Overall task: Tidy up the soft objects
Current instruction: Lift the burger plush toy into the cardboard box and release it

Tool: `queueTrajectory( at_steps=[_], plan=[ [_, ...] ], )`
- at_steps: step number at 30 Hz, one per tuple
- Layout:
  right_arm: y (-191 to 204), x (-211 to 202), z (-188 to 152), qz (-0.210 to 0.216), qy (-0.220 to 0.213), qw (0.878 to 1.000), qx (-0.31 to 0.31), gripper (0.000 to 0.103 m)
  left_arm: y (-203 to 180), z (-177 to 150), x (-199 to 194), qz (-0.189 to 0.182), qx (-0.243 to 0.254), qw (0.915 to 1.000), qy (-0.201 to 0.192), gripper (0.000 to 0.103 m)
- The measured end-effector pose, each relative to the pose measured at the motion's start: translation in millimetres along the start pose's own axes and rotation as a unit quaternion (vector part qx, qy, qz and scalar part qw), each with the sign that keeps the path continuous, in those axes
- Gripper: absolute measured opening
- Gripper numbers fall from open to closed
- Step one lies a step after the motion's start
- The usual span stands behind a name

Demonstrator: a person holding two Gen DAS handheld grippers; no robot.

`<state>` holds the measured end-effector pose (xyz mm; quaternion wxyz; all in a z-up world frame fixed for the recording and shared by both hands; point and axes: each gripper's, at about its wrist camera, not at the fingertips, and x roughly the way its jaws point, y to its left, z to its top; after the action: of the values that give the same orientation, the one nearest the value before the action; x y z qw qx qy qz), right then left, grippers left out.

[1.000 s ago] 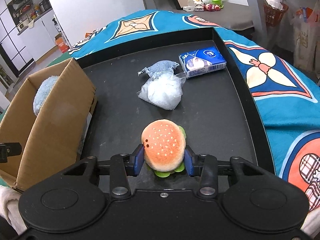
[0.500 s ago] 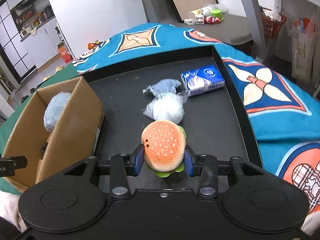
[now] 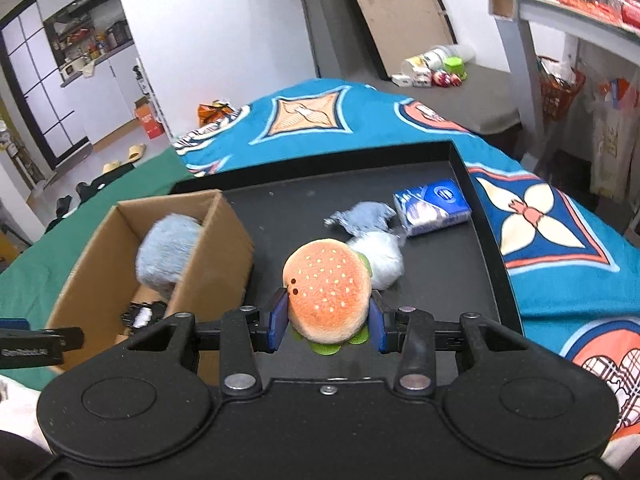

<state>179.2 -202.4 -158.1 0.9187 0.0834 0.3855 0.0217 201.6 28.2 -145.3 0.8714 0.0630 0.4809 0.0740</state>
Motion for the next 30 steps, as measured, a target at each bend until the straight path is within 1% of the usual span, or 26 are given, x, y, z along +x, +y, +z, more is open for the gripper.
queueTrajectory(
  at_steps=[7, 13, 19, 25, 30],
  plan=[
    [22, -14, 7, 0.016, -0.017, 1.0, -0.018, 0.04, 11, -6, -3, -0.016, -0.013, 0.9997, -0.011, 0.08],
    [41, -19, 10, 0.031, -0.022, 0.999, -0.033, 0.04, 20, -12, -2, -0.034, -0.028, 0.9988, -0.022, 0.079],
    [61, -21, 10, 0.042, -0.024, 0.998, -0.048, 0.04, 26, -16, 2, -0.058, -0.04, 0.9972, -0.024, 0.076],
    [80, -18, 8, 0.047, -0.019, 0.996, -0.067, 0.04, 30, -18, 6, -0.079, -0.046, 0.9955, -0.024, 0.065],
    [94, -13, 4, 0.049, -0.009, 0.995, -0.081, 0.041, 36, -20, 12, -0.092, -0.059, 0.9938, -0.019, 0.048]
  ],
)
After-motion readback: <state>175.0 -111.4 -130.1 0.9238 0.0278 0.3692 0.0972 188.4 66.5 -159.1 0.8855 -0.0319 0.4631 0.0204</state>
